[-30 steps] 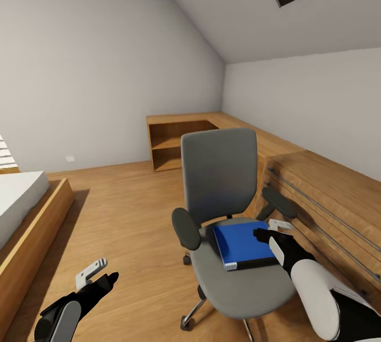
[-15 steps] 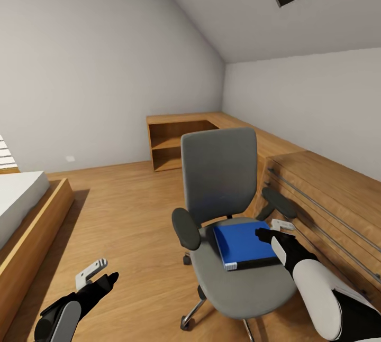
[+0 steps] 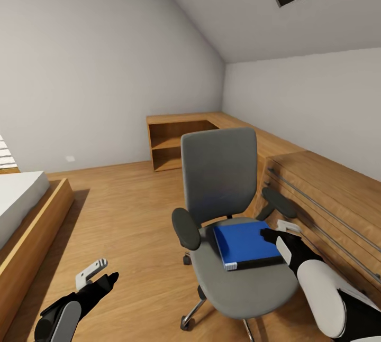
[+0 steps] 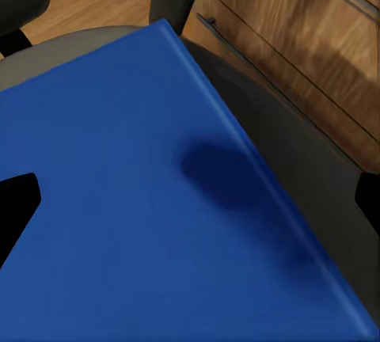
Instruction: In the bedroom, organize the workspace by keeping the computer under the desk, ensuring the monitor is on the desk, placing the keyboard on the desk next to the monitor, placing the mouse on the desk next to the keyboard, moving the folder from the swivel chair onto the desk next to the mouse, stacking the notebook on top of the folder with the pen on top of the notebook, and positioning the swivel chair next to the desk.
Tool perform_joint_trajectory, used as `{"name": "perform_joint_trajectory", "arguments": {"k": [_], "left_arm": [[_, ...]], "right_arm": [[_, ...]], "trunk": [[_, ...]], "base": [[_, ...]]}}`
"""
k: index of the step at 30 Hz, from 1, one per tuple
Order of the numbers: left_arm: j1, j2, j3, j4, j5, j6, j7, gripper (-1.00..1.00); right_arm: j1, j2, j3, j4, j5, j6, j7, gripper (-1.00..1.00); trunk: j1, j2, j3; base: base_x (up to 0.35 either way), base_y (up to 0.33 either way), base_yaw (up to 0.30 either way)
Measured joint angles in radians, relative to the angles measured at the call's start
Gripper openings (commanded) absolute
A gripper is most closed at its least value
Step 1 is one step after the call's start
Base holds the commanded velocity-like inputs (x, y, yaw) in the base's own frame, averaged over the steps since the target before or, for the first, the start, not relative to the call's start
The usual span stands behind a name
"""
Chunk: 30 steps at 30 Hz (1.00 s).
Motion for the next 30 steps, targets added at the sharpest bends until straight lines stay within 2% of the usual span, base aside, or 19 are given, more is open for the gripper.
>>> {"name": "perform_joint_trajectory", "arguments": {"k": [6, 10, 16, 20, 30], "left_arm": [[0.0, 0.0, 0.0, 0.001, 0.0, 0.0, 0.0, 1.0], [0.0, 0.0, 0.0, 0.001, 0.0, 0.0, 0.0, 1.0], [0.0, 0.0, 0.0, 0.001, 0.0, 0.0, 0.0, 1.0], [0.0, 0.0, 0.0, 0.001, 0.001, 0.0, 0.0, 1.0], [0.0, 0.0, 0.0, 0.001, 0.001, 0.0, 0.0, 1.0]], "right_arm": [[0.0, -0.011, -0.025, 0.0, -0.002, 0.0, 0.006, 1.0], [0.0, -0.017, -0.043, -0.001, -0.015, 0.0, 0.042, 1.0], [0.0, -0.044, -0.051, 0.0, -0.067, 0.0, 0.089, 1.0], [0.0, -0.067, -0.053, 0.002, -0.116, 0.0, 0.13, 1.0], [0.0, -0.078, -0.055, 0.003, -0.146, 0.0, 0.156, 1.0]], "trunk": [[0.0, 0.0, 0.0], [0.0, 0.0, 0.0], [0.0, 0.0, 0.0], [0.0, 0.0, 0.0], [0.0, 0.0, 0.0]], "base": [[0.0, 0.0, 0.0], [0.0, 0.0, 0.0], [0.0, 0.0, 0.0], [0.0, 0.0, 0.0], [0.0, 0.0, 0.0]]}}
